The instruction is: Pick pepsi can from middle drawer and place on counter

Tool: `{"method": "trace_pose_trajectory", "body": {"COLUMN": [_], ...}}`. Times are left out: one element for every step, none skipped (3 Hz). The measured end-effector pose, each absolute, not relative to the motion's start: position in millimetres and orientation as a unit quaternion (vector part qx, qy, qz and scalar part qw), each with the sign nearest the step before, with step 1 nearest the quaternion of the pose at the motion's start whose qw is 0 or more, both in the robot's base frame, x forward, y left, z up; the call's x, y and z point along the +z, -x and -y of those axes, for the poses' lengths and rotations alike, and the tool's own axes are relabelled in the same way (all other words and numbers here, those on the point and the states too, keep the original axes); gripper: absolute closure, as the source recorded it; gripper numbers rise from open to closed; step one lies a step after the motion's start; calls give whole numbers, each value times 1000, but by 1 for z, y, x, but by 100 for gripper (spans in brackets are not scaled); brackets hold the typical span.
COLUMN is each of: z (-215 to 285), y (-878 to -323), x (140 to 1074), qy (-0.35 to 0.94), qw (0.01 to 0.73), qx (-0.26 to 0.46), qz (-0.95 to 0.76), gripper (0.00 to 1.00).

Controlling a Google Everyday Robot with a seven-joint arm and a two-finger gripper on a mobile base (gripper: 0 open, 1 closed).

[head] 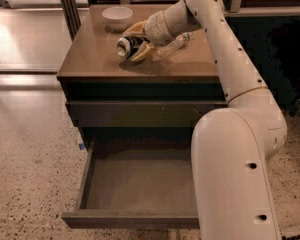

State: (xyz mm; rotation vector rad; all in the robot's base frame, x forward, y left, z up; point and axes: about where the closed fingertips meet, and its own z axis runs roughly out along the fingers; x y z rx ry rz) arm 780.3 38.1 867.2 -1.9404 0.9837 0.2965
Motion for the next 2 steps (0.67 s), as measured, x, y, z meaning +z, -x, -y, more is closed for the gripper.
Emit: {"method": "trace_pose_trajectory", "body": {"z": [-38, -38], "y": [-780, -780], "x": [867, 867], "qy": [787, 787], "qw": [456, 456], "qx": [120, 120], "qz": [-399, -399], "gripper": [0, 0]}}
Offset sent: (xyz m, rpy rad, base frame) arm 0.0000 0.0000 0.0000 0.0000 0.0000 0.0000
